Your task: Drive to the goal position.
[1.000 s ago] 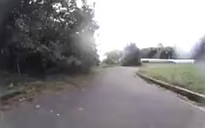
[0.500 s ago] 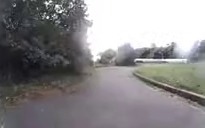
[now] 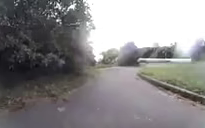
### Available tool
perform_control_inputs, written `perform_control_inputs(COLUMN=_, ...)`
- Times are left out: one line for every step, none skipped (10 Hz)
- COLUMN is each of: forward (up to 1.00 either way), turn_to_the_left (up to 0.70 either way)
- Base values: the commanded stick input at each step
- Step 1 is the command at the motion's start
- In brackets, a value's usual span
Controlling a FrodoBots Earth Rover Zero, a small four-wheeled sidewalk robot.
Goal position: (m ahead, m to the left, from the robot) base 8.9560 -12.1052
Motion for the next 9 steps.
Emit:
perform_control_inputs(forward=1.00, turn_to_the_left=-0.07)
perform_control_inputs(forward=1.00, turn_to_the_left=-0.03)
perform_control_inputs(forward=1.00, turn_to_the_left=-0.20)
perform_control_inputs(forward=1.00, turn_to_the_left=-0.33)
perform_control_inputs(forward=1.00, turn_to_the_left=-0.39)
perform_control_inputs(forward=1.00, turn_to_the_left=-0.40)
perform_control_inputs(forward=1.00, turn_to_the_left=-0.33)
perform_control_inputs(forward=1.00, turn_to_the_left=-0.14)
perform_control_inputs(forward=1.00, turn_to_the_left=0.00)
